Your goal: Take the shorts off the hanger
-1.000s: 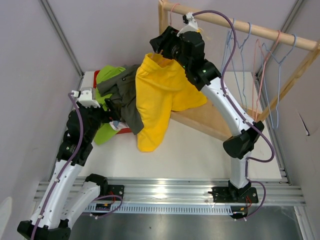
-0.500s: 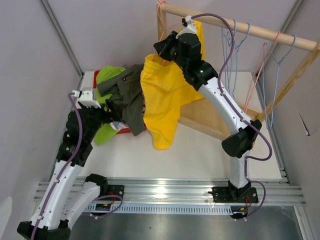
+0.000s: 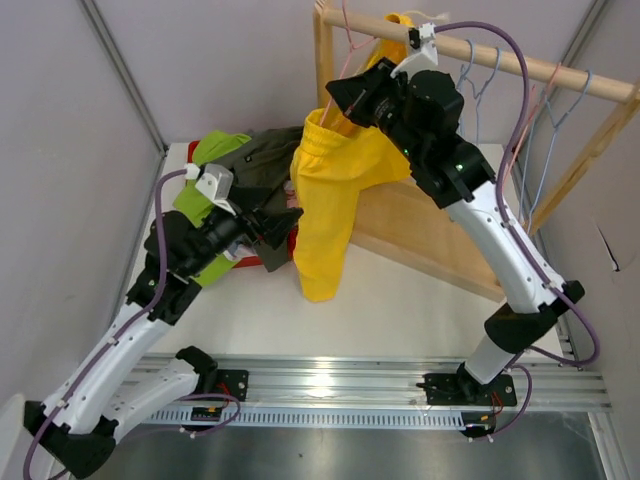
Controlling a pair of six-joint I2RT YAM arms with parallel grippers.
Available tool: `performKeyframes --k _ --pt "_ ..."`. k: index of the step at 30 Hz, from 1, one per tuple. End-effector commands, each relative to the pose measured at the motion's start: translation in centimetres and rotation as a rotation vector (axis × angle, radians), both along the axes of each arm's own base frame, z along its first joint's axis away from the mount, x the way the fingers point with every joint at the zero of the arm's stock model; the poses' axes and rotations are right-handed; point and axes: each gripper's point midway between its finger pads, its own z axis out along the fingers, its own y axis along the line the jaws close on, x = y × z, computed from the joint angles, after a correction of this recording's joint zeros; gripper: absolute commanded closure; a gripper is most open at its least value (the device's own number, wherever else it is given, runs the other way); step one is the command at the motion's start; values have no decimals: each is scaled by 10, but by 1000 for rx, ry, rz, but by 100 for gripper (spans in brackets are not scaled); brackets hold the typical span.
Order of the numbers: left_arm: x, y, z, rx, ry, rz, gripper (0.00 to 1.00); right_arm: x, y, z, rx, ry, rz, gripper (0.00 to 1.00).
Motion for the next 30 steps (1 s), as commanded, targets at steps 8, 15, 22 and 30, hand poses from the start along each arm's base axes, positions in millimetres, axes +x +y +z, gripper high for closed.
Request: performKeyframes --k 8,15,22,30 --pt "24 -54 9 -102 -64 -123 2 -72 -39 85 170 -187 50 100" --pt "32 -66 9 -104 -38 -110 100 -79 -46 76 181 -169 49 100" --pt "-23 -51 -6 -94 -21 -123 100 -65 -58 78 147 -177 -24 100" --pt "-95 -26 -97 -40 155 -178 100 -55 -78 90 152 -202 -70 100"
